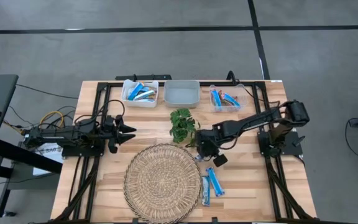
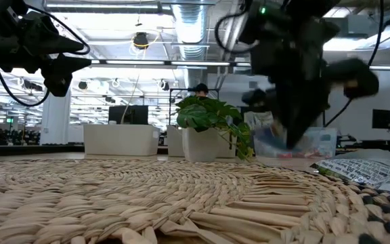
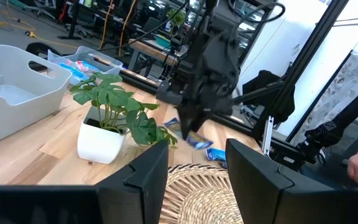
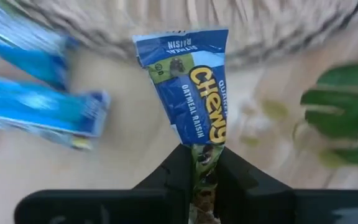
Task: Pick and place Granola Bars by type
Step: Put the blue granola bar into the gray bin
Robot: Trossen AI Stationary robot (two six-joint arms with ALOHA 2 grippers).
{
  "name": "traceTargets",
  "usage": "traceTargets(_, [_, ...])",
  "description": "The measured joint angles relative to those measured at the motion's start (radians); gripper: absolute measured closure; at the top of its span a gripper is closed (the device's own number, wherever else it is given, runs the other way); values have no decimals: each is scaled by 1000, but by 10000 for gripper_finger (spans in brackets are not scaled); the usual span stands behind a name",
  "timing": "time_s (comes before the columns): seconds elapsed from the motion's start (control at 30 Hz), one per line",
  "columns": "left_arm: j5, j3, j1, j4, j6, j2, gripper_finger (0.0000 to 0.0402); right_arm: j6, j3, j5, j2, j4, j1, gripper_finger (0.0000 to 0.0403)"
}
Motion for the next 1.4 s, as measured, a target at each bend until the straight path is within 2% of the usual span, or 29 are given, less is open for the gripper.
traceTargets(0.2, [0, 0, 0, 0, 0, 0, 248, 70, 0, -85, -110, 101, -5, 365])
traceTargets(0.6, [0, 0, 0, 0, 0, 0, 248, 228, 1, -101, -353, 433, -70, 363])
traceTargets(0.8, [0, 0, 0, 0, 0, 0, 248, 255, 3, -102, -418, 538, -84, 364])
traceTargets(1.07, [0, 0, 0, 0, 0, 0, 248, 246, 24, -103, -342, 560, -138, 364])
traceTargets(1.27, [0, 0, 0, 0, 0, 0, 248, 244, 121, -97, -212, 562, -259, 363])
traceTargets(1.4, [0, 0, 0, 0, 0, 0, 248, 244, 211, -48, -106, 566, -353, 364])
